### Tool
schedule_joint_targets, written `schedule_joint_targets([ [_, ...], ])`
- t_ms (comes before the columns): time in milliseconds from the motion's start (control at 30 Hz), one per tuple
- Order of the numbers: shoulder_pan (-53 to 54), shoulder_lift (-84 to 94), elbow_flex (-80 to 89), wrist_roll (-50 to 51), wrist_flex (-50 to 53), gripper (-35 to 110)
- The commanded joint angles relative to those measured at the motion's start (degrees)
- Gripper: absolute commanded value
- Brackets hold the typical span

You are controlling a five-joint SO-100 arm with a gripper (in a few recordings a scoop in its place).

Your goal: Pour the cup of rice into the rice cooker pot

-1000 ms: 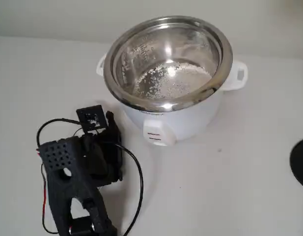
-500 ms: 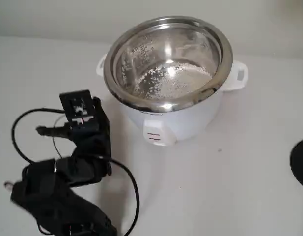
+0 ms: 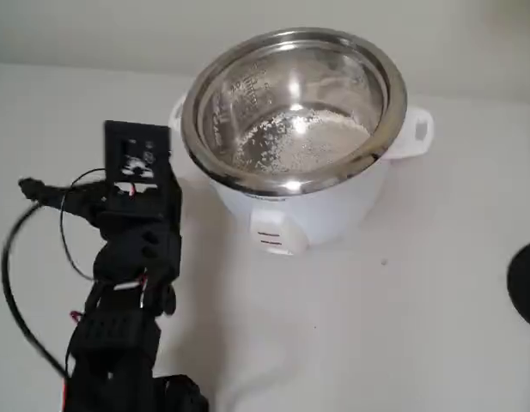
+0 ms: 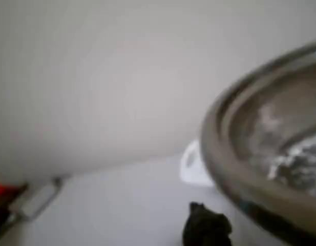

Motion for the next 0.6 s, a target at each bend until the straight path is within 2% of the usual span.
schedule_joint_targets([
  [0, 5.36, 16.61, 0.97, 8.61, 11.16, 77],
  [100, 8.09, 28.3, 3.96, 13.54, 18.98, 77],
  [300, 14.85, 28.39, 0.7, 29.0, 30.59, 76],
  [567, 17.14, 28.39, -4.75, 45.18, 57.04, 76],
])
